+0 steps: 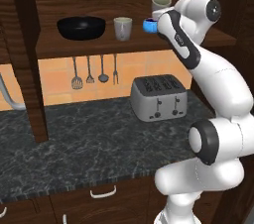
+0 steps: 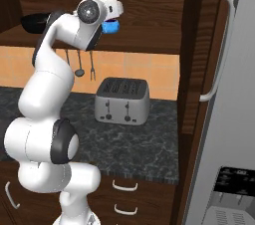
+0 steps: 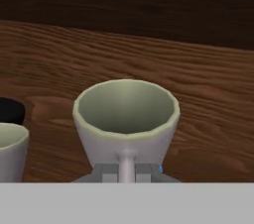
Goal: Gather all objects into one cabinet and sort the glasses and bowls to opposite sides.
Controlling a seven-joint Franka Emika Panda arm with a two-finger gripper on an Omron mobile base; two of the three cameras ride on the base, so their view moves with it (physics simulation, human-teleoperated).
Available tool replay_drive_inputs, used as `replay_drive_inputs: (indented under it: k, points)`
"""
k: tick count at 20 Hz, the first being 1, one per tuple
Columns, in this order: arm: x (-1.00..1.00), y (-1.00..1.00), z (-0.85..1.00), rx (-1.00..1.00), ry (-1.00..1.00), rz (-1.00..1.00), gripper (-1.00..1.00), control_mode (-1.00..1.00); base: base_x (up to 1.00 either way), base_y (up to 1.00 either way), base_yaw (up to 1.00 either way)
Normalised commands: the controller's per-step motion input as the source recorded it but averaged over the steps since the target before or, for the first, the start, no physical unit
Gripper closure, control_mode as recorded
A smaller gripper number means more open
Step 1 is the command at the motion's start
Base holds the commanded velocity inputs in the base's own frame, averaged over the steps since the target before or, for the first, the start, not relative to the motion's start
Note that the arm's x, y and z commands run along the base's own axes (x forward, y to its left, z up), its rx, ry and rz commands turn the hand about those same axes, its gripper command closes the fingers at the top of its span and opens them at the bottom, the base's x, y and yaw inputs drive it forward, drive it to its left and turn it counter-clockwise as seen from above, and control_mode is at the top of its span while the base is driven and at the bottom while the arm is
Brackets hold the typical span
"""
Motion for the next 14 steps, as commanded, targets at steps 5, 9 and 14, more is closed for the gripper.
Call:
replay_drive_inputs:
  k: [5,9,14]
  points:
    - [-0.07,0.12,-0.44,0.00,0.15,0.00,1.00,-1.00,0.00,0.00,0.00]
    - [0.08,0.00,0.00,0.06,0.07,0.03,1.00,-1.00,0.00,0.00,0.00]
    - [0.06,-0.01,0.00,0.27,0.34,0.16,1.00,-1.00,0.00,0.00,0.00]
